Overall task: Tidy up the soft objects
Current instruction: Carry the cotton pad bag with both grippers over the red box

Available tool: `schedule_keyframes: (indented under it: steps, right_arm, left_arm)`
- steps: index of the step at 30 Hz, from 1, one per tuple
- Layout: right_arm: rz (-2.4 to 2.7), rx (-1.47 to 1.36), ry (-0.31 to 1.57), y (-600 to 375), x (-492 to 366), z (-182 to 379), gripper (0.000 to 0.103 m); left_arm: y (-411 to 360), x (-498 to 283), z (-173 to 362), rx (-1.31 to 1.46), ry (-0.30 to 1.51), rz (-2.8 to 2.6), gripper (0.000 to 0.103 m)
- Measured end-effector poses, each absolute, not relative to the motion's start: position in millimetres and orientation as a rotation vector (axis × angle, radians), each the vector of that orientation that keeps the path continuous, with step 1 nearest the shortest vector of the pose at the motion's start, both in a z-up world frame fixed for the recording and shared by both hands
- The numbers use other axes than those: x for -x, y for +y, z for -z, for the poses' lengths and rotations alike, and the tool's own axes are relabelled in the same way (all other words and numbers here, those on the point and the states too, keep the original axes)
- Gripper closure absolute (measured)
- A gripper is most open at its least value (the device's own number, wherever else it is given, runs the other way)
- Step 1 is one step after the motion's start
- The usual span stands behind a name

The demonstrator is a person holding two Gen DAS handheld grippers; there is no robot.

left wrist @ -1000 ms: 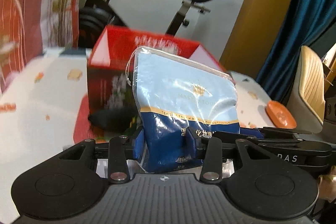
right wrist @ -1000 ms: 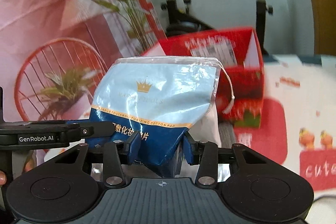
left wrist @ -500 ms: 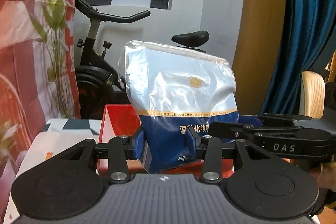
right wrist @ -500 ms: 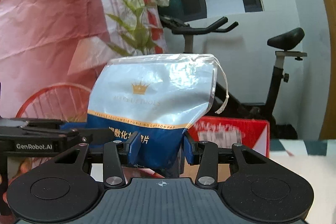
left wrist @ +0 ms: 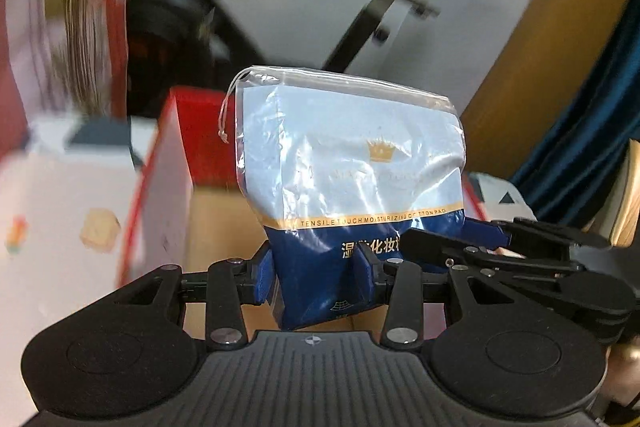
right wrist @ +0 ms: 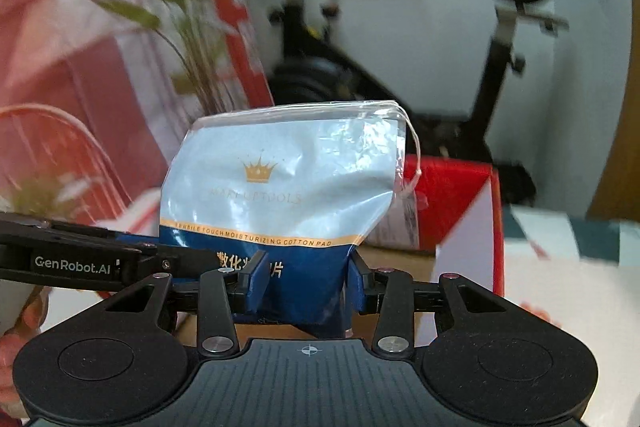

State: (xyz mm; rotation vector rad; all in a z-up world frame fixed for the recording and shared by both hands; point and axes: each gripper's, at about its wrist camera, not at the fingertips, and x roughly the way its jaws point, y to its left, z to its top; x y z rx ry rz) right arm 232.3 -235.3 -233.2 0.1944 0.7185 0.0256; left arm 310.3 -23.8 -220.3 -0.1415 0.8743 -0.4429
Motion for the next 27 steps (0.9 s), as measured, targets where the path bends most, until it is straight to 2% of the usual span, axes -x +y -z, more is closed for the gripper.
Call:
schedule_keyframes:
  steps: [12,27]
  right_arm:
    - [0.049,-0.29,0.943,-241.1,-259.2,281.1,0.066]
    - [0.088,-0.336,1.094,-237.3,-271.4,301.7,0.067]
  left_arm:
    - [-38.5,-345.3,251.3,0.066,1.02,0.436,0.059]
    - [-43.4,-339.4,272.6,0.016,1.097,0.44,0.059]
